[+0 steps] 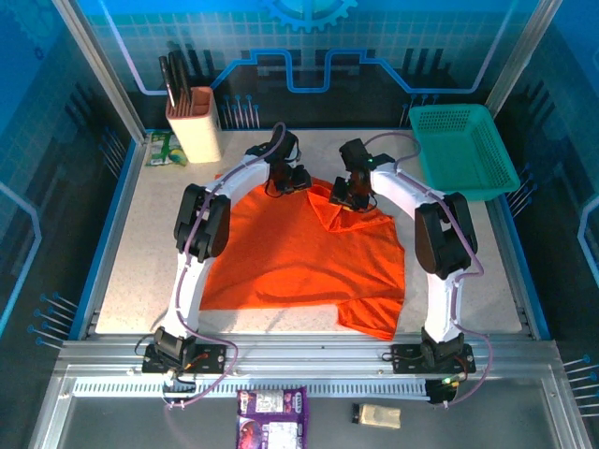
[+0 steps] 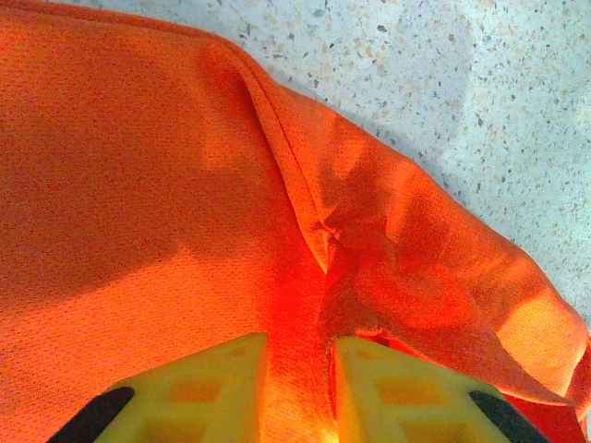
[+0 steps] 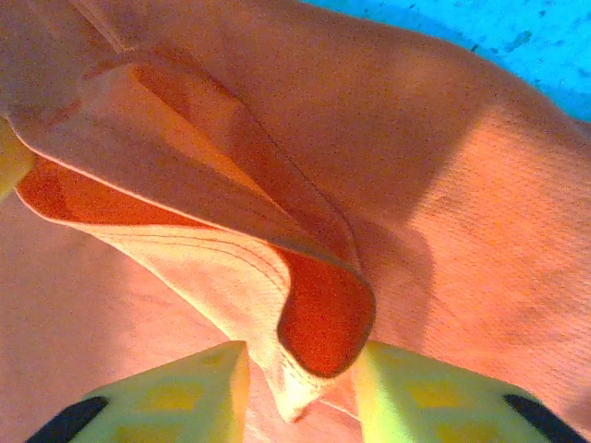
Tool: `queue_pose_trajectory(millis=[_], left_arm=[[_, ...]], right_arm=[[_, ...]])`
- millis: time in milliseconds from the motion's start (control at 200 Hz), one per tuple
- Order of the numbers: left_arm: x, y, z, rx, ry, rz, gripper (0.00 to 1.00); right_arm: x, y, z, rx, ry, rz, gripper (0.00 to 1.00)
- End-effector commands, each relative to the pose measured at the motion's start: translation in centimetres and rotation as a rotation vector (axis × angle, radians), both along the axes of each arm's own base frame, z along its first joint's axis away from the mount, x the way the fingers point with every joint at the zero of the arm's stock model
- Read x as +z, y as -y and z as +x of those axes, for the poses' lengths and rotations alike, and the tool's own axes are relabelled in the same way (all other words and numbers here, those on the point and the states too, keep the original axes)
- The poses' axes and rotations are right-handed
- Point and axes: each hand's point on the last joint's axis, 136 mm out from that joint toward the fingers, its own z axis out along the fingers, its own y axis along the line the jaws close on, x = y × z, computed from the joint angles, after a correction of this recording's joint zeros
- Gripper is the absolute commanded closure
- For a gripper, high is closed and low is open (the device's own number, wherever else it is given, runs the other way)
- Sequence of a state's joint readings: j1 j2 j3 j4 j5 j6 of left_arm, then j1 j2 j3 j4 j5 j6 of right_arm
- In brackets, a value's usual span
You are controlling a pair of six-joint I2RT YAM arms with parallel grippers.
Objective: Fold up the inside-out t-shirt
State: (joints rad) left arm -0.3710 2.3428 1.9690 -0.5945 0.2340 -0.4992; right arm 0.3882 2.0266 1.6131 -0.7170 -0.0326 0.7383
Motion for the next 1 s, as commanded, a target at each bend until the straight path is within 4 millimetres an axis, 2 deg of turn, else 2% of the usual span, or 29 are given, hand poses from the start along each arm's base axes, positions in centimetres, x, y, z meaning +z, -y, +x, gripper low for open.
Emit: queue_pose_trajectory(millis=[0, 145, 355, 530, 996], left_arm=[[-0.4, 0.1, 0.1, 0.003, -0.027, -0.013, 0.77], [-1.1, -0.1, -0.1, 0.003, -0.039, -0.001, 0.84], [-1.4, -0.1, -0.4, 0.001, -0.051, 0.001, 0.92], [-1.3, -0.3, -0.5, 0.002, -0.05, 0.006, 0.93], [-1.5, -0.3, -0.5, 0.007, -0.054, 0.003, 0.93]], right_arm=[[2.2, 0.7, 0.3, 0.031, 0.048, -0.082, 0.58], [1.7, 1.6, 0.8, 0.039, 0.038, -0.153, 0.51], [-0.4, 1.1, 1.2, 0.065, -0.025, -0.161, 0.5], [-1.2, 0.9, 0.5, 0.073, -0.06, -0.143, 0.55], [-0.4, -0.8, -1.3, 0.093, -0.057, -0.053, 0.77]])
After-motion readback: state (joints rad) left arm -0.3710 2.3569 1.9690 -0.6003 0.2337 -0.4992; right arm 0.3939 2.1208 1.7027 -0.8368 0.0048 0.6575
